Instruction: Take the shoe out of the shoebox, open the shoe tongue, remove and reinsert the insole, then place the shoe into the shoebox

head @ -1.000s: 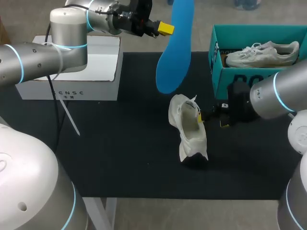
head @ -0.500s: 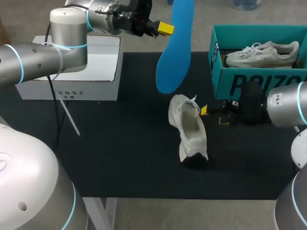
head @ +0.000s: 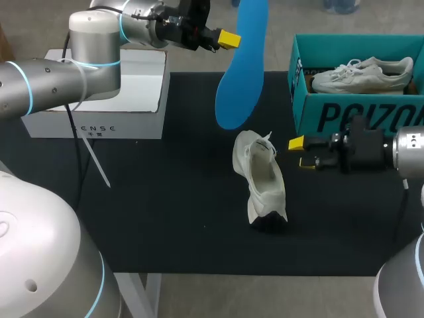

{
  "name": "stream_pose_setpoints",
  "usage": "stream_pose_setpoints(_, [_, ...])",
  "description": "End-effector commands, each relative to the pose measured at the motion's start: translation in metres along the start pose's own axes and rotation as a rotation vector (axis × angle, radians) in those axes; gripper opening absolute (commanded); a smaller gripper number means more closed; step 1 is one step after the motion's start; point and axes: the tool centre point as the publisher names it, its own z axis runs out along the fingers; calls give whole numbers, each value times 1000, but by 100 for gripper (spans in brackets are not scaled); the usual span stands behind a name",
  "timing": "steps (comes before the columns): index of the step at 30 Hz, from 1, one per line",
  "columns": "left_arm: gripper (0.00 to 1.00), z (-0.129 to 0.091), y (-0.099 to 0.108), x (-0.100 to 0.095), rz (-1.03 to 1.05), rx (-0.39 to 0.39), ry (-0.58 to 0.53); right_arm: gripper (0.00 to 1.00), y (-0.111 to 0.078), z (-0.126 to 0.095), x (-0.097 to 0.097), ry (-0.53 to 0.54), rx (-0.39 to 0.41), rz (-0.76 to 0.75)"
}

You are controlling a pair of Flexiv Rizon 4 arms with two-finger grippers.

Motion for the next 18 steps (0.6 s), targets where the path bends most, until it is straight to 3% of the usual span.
stream_pose_setpoints(1, [0, 0, 0, 0, 2, 0, -1, 100, 24, 10, 3, 170, 59, 19])
stream_pose_setpoints(8, [0, 0, 0, 0, 2, 0, -1, 100, 42, 6, 25, 220, 69, 49])
stream_pose_setpoints(14, [0, 0, 0, 0, 2, 0, -1, 100, 46, 7, 39, 197, 83, 89])
stream_pose_setpoints(18, [0, 0, 0, 0, 2, 0, -1, 100, 50, 10, 46, 243, 107, 180])
